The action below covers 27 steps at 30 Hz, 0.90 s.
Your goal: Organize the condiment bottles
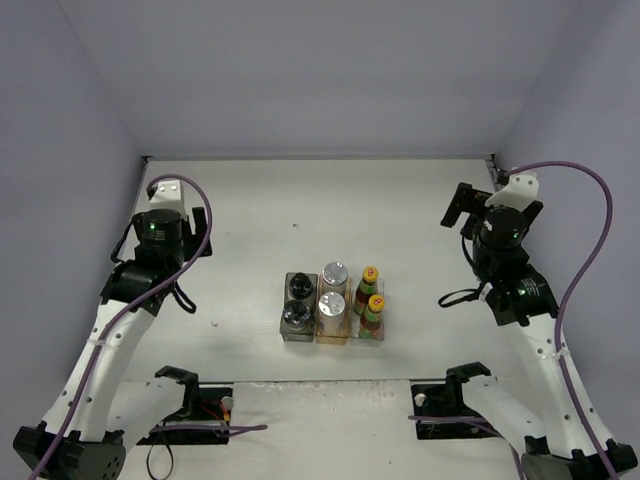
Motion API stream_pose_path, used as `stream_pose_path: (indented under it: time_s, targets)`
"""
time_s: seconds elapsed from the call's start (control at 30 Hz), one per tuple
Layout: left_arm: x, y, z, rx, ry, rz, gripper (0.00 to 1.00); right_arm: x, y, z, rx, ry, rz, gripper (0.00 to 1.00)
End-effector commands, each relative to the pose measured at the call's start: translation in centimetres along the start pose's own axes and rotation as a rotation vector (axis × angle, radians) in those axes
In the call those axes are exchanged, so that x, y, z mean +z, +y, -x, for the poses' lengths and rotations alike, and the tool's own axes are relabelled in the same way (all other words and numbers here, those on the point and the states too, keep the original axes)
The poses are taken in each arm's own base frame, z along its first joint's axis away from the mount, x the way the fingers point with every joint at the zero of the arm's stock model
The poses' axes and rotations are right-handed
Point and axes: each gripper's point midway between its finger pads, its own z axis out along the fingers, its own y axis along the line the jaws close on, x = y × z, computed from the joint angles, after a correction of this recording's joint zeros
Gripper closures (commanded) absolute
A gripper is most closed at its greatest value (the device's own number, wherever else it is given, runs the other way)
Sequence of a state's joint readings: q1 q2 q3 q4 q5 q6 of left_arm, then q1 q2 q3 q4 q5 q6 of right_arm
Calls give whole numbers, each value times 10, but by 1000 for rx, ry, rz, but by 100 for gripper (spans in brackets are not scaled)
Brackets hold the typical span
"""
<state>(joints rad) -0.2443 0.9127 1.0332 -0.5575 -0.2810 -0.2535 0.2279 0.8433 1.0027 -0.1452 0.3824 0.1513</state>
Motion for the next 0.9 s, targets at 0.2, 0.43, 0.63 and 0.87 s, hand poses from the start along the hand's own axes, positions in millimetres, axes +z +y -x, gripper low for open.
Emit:
stream_pose_path:
  time_s: [0.2,0.43,0.63,0.87]
  targets:
    - [-2,5,24,-39,-119,18,25,-11,-9,17,29,-76,-78,0]
    - [6,0,16,-44,-89,9,25,-15,-10,12,54,-74,-90,0]
    - [10,-3,12,-45,-72,0,25,-20,-18,14,56,-93,-129,0]
    - [13,-5,9,-40,-58,-2,25,-18,-13,8,49,-86,-123,0]
